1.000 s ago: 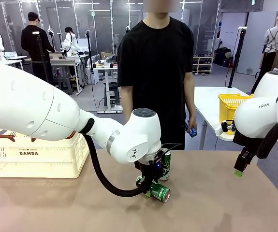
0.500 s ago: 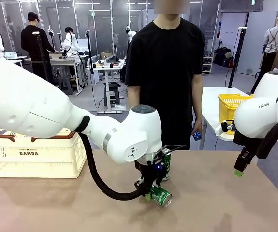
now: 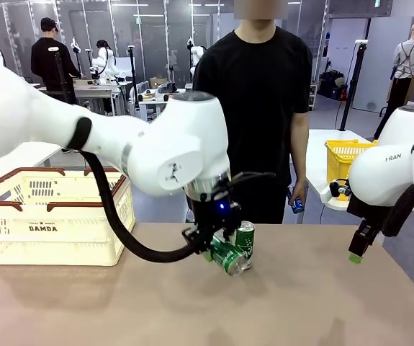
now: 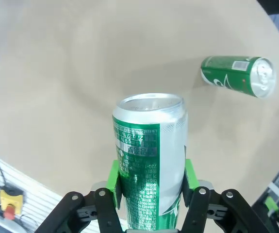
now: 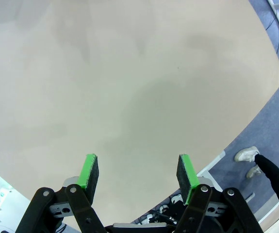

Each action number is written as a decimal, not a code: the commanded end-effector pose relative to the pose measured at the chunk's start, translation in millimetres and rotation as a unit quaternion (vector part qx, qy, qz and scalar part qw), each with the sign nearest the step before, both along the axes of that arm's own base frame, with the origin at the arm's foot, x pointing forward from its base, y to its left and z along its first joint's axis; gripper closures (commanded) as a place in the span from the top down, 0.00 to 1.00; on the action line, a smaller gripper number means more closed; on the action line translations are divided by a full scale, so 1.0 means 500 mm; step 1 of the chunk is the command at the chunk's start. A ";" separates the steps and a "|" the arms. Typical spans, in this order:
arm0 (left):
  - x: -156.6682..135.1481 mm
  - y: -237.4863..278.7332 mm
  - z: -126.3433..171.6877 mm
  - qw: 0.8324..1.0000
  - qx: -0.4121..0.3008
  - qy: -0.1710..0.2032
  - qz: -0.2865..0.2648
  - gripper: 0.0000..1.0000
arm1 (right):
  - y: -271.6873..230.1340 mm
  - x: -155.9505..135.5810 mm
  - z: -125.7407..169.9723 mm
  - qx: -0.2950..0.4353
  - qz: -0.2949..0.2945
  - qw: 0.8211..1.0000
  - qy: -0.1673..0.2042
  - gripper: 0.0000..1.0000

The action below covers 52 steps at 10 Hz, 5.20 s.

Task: Place the drinks into the Shopping basket.
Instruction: Pick up one drink and place it into the Shopping basket.

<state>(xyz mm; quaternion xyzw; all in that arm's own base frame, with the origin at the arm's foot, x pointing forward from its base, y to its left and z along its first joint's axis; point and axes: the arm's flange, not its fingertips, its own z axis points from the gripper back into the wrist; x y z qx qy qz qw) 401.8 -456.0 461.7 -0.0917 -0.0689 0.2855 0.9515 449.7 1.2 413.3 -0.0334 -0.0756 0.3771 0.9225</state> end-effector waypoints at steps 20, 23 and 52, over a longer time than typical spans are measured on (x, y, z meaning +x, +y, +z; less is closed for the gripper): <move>0.236 0.348 0.242 0.985 0.017 0.000 0.173 0.57 | -0.001 -0.001 0.000 0.000 0.000 1.000 0.000 0.81; 0.312 0.520 0.260 0.970 0.029 -0.003 0.240 0.57 | -0.001 -0.001 0.000 0.000 0.000 1.000 0.000 0.81; 0.636 0.737 -0.138 0.941 -0.021 0.133 0.312 0.57 | -0.001 -0.001 0.000 0.000 0.000 1.000 0.000 0.81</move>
